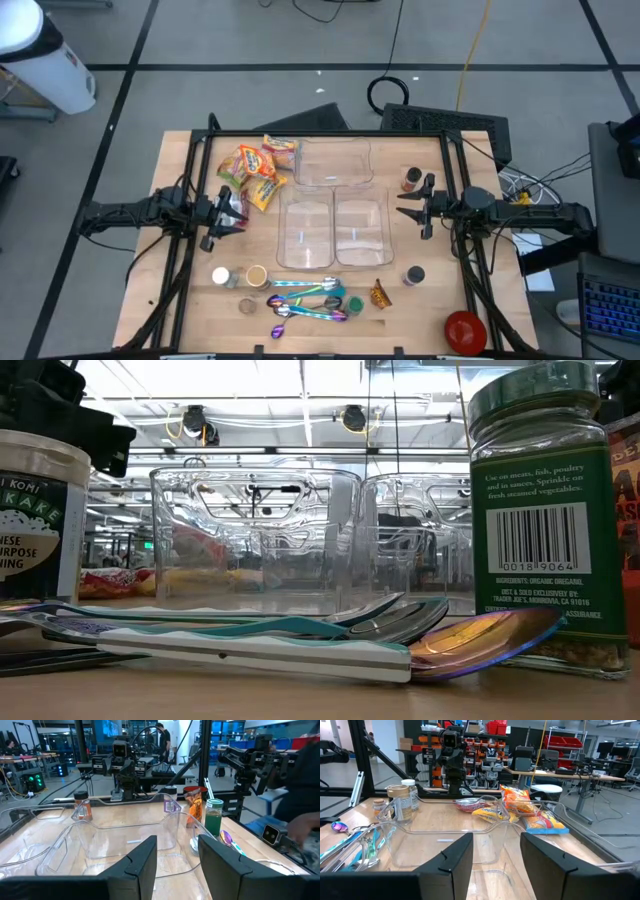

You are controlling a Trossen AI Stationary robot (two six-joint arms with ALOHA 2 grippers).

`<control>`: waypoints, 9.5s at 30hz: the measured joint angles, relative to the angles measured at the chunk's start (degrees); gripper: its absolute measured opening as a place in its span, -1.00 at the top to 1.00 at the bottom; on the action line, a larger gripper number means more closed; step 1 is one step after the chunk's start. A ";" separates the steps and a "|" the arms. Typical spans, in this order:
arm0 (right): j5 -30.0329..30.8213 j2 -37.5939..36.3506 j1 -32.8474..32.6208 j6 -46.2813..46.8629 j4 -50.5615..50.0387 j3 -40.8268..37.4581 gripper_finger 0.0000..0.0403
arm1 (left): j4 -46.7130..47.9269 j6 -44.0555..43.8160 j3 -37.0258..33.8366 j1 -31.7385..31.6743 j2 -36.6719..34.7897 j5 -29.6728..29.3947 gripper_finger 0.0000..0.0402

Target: Pick & Place Food Item

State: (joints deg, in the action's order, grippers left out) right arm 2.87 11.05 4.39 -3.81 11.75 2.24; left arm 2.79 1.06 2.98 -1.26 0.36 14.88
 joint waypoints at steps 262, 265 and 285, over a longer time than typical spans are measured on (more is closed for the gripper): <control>-7.02 66.95 -37.49 78.14 -69.85 60.35 -0.54 | 0.04 0.00 -0.02 0.01 0.00 0.03 0.24; -7.17 66.93 -37.49 78.14 -69.83 60.35 -0.54 | 0.05 0.00 -0.02 0.00 0.00 0.03 0.24; -7.74 68.43 -37.49 76.75 -69.26 60.35 -0.38 | 0.04 0.00 -0.02 0.00 0.00 0.03 0.24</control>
State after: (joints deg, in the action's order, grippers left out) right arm -4.86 79.48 -33.10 72.93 -57.51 62.59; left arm 2.83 1.06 2.96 -1.25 0.36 14.92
